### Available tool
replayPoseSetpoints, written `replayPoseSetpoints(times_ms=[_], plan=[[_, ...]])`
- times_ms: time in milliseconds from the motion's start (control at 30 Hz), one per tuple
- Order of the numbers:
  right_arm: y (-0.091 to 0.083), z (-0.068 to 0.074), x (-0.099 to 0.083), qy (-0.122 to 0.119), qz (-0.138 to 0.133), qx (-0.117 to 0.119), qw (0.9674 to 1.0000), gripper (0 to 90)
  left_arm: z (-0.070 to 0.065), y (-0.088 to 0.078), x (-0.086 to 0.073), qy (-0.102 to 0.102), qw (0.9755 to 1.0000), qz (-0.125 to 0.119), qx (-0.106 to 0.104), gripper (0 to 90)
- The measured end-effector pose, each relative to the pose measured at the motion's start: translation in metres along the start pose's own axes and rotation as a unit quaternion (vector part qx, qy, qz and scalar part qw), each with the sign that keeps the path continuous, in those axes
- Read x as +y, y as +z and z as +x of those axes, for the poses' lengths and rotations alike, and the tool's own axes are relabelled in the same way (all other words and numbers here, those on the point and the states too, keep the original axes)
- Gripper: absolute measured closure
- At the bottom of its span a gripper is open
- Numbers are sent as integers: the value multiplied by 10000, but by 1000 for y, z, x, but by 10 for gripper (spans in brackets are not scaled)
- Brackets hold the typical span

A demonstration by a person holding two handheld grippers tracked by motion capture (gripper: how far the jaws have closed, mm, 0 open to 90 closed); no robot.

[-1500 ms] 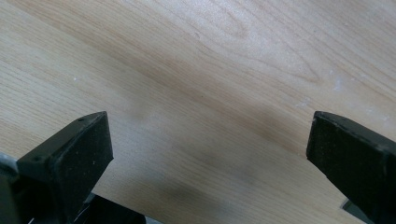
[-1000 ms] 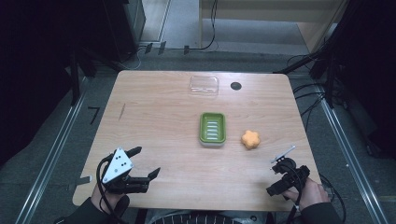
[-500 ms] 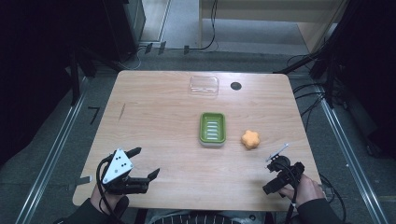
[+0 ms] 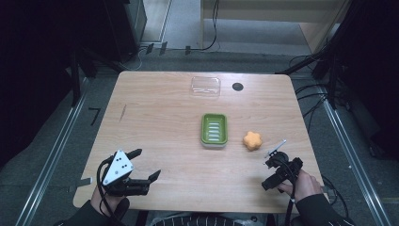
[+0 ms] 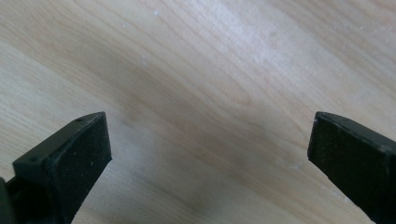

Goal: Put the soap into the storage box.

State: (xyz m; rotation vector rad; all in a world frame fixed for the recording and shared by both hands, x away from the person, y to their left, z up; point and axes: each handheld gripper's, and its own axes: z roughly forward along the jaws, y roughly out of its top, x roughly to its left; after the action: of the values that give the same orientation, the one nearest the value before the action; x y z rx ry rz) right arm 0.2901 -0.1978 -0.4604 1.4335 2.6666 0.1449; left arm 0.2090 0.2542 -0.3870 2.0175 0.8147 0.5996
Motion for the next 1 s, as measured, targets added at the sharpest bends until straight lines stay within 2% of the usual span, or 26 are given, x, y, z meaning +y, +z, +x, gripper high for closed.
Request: replayPoseSetpoints(times_ms=[767,1000], plan=[[-1,-7,42,-99,-87,-37,9999,0,0,-1,-1,-21,10000,4,20,136],[-2,-8,54,-198,-118,-19,9997,0,0,-1,-1,-26,10000,11,28,136]])
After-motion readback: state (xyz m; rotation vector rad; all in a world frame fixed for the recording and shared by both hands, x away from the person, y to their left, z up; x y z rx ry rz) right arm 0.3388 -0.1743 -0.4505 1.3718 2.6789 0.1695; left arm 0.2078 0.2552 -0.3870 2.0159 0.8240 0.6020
